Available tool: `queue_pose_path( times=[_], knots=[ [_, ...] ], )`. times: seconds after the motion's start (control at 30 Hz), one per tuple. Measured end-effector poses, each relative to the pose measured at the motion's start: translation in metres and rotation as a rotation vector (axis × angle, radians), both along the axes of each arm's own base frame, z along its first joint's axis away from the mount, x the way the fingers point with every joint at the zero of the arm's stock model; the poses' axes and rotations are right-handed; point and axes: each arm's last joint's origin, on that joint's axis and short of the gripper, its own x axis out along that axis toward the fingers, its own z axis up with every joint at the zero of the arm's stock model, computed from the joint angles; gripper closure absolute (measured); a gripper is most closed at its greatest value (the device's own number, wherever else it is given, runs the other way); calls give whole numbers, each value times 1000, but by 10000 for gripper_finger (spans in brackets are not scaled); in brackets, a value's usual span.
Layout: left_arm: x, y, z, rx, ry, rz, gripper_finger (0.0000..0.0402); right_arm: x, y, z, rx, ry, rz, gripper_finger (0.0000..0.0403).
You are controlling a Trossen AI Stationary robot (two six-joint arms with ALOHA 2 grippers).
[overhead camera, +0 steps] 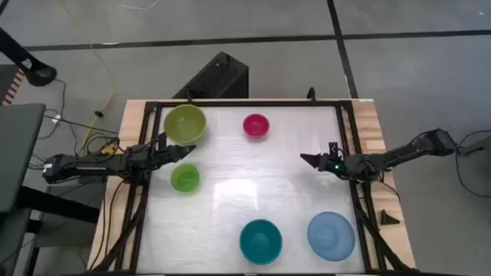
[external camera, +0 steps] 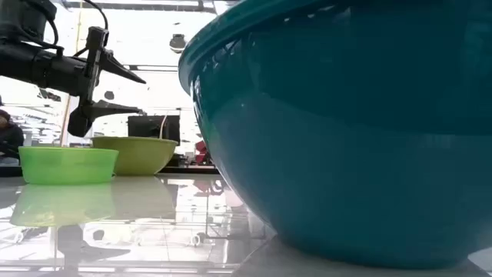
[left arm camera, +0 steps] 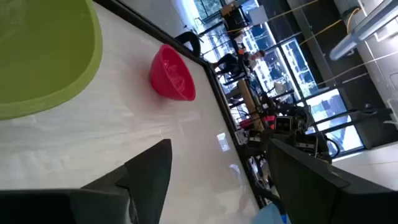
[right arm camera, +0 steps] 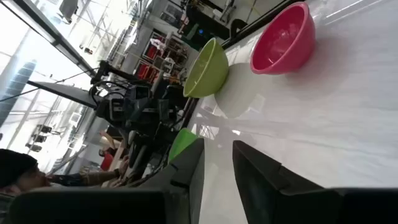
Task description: Nest bowls inside each other
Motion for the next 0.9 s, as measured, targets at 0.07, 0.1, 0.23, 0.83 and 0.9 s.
queue_pose_path(
  times=[0.07,0.1,0.23,0.83,0.9],
  knots=[
    [0,0,0,1,0,0,152,0,0,0,-1,0,-4,284],
    [0,0,0,1,1,0,152,0,-1,0,-2,1,-7,284],
    [0,0,0,1,0,0,152,0,-1,1,-1,-5,-8,284],
    [17,-1,73,312,-125,-59,152,24,-4,110,-432,-292,51,284],
    [26,0,82,340,-103,-73,152,35,-6,120,-455,-291,92,284]
  ],
)
